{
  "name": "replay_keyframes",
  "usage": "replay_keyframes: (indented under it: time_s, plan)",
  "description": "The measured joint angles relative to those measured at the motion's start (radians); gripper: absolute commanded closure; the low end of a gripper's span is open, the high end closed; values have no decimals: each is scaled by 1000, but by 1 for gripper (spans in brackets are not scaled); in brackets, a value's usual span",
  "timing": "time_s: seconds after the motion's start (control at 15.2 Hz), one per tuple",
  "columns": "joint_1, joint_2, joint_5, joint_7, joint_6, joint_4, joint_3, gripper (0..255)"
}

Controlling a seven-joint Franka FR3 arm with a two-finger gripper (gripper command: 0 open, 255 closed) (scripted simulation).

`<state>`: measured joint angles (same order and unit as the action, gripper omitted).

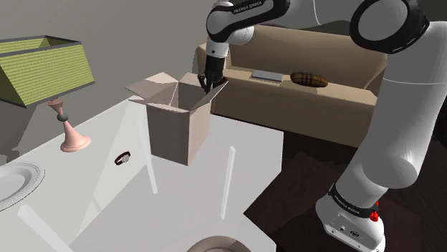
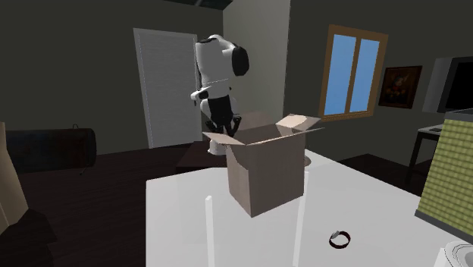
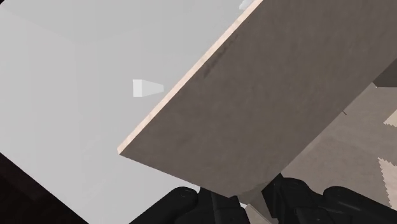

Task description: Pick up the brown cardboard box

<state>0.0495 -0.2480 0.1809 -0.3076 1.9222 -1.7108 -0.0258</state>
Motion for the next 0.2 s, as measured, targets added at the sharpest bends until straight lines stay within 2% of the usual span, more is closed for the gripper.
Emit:
replay_keyframes:
  time_s: [0.2]
  plan:
    - [-2, 13, -1, -3, -29, 17, 1, 255]
